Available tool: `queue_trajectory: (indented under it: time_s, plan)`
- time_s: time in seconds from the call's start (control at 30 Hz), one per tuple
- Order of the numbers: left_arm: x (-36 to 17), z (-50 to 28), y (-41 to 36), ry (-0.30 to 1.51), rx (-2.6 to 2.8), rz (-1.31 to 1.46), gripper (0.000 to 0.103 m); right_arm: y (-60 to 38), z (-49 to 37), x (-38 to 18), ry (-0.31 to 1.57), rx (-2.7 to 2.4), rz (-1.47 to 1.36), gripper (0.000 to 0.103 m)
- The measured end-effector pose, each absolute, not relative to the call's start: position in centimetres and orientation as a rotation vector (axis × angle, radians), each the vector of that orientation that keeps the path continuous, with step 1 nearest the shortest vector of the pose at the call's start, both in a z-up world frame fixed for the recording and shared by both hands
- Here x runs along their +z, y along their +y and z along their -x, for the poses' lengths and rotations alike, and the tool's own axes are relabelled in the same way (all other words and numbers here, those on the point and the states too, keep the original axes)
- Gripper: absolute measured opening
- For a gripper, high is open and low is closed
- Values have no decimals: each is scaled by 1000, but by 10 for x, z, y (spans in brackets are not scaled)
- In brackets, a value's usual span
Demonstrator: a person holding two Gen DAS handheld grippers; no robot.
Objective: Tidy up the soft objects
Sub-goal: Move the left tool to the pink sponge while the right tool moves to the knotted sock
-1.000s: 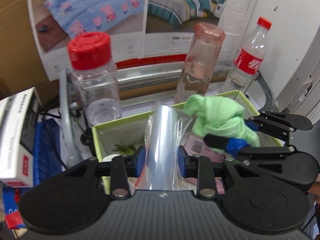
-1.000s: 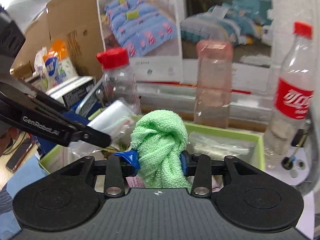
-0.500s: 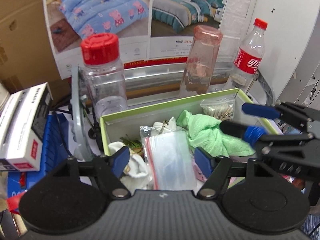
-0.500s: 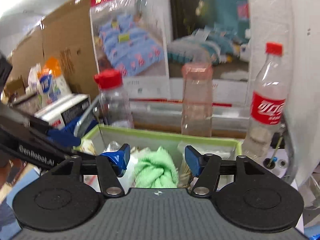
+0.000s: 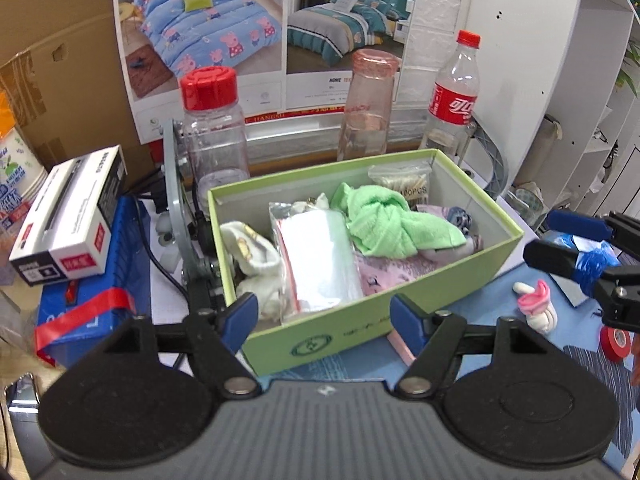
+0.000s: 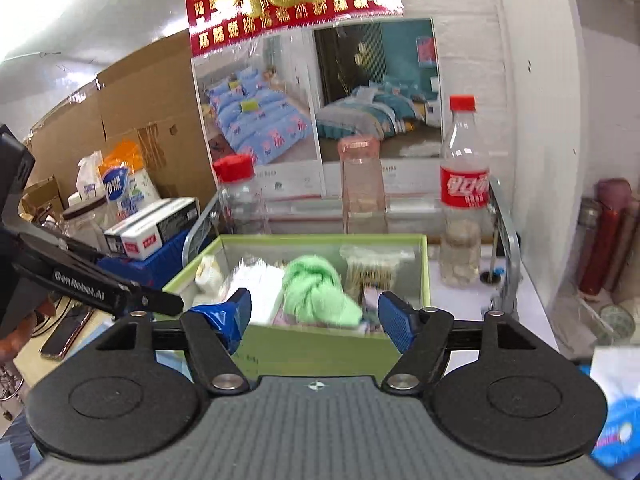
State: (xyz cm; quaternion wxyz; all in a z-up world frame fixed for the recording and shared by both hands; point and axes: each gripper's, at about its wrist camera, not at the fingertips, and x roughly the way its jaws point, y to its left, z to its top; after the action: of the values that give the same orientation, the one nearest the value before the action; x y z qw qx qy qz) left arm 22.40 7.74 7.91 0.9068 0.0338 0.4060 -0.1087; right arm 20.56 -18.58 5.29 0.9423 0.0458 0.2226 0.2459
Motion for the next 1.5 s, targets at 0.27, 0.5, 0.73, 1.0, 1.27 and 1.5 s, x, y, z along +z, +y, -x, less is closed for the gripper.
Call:
queue_trajectory:
  time_s: [0.27, 0.5, 0.73, 1.0, 1.27, 1.5]
  plan:
    - [59, -204, 83, 914, -236, -59, 74, -202, -194, 20, 560, 471, -99, 58]
    - [38, -210, 89, 1000, -212, -38, 74, -191, -220, -19, 740, 487, -88, 59]
    - [33, -208, 106, 1004, -185, -42, 74, -153, -248, -23, 860, 648, -107, 60]
    - [28, -200, 143, 993, -130, 0, 74, -89, -272, -26, 1074, 689, 74, 63]
    - [23, -188, 181, 993, -74, 52, 75, -43, -271, -15, 1195, 899, 180, 64]
    - [26, -182, 188, 998, -42, 71, 75, -34, -260, 16, 1112, 1132, 2, 62]
